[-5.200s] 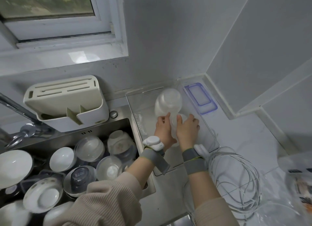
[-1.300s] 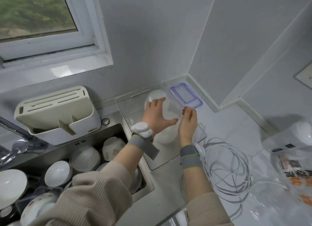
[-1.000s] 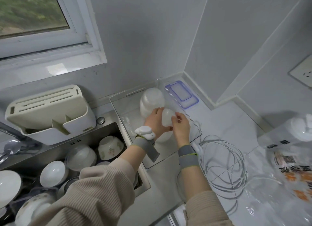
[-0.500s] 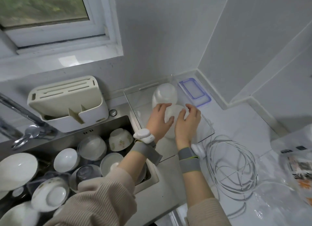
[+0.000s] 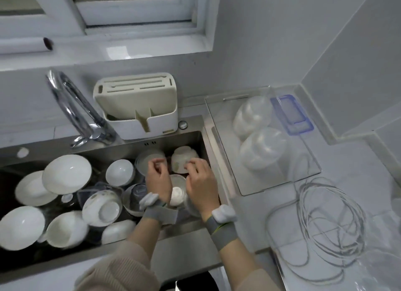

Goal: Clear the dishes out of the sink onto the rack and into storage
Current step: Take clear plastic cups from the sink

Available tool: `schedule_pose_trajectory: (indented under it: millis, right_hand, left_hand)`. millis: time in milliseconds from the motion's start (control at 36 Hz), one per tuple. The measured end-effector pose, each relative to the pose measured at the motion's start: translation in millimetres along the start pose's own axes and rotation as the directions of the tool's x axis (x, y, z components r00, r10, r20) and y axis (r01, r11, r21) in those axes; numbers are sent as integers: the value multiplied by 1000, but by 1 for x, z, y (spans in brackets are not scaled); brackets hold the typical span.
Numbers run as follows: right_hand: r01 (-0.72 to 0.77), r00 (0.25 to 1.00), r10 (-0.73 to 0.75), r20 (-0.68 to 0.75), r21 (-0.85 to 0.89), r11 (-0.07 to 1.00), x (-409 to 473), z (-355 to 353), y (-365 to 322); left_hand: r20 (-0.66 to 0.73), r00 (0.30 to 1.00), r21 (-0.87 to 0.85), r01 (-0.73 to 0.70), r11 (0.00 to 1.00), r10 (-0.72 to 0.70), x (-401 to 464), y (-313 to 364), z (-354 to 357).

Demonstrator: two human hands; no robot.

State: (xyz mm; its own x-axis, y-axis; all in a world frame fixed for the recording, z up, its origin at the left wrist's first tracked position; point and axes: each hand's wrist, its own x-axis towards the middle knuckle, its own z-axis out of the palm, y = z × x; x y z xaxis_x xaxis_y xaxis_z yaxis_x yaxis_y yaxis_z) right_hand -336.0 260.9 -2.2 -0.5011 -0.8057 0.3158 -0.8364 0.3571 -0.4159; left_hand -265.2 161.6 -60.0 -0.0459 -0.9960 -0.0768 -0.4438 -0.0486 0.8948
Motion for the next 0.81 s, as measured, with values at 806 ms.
schedule_pose_trajectory:
  millis: [806]
  right_hand:
    - [-476,773,484,409,-131,870,-13,56,9]
  left_hand:
    - [410,889,387,-374,843,206,45,-61,-30]
